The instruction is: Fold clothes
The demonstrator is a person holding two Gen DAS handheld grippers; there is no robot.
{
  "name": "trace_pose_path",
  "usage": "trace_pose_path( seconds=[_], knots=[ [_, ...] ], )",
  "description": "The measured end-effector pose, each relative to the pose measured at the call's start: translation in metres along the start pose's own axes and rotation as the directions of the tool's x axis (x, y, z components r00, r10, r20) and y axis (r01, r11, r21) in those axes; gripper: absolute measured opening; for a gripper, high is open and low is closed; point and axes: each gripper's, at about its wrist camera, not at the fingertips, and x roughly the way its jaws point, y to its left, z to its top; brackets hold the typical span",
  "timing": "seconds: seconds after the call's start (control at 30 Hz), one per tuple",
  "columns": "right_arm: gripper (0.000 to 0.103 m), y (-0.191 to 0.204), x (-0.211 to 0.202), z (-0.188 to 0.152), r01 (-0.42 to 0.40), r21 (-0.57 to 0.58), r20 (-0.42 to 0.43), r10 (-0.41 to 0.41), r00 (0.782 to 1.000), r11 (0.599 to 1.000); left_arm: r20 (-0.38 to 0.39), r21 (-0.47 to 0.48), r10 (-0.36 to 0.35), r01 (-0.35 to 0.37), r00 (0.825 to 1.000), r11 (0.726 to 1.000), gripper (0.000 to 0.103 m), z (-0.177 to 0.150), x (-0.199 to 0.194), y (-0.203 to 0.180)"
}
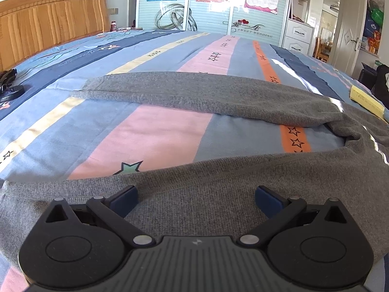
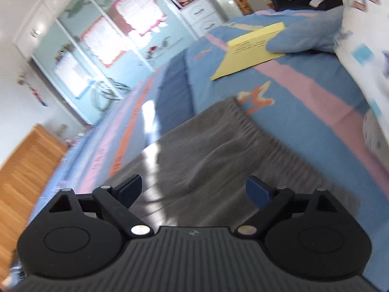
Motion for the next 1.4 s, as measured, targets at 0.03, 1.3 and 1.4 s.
trace_pose_path(
  seconds=[0.03,1.3,1.4],
  knots=[
    [0.093,-0.002,-0.010,-0.005,-0.027,0.021,0.010,0.027,1.000,0.999,0.000,-0.004,0.002,-0.002,1.000,1.000,0.102,0.000,0.000,0.001],
    [0.087,-0.015,-0.041,-0.045,0.138,-0.015,-0.013,-0.139,0.990,0.990,0.004,0.017,0.007,-0.007,1.000,1.000,0.102,-0.003,0.000,0.003],
    [0.087,-0.009,-0.042,-0.047,0.164,-0.034,-0.012,-0.164,0.986,0.986,0.013,0.015,0.003,-0.003,1.000,1.000,0.102,-0.006,-0.003,0.003]
  ],
)
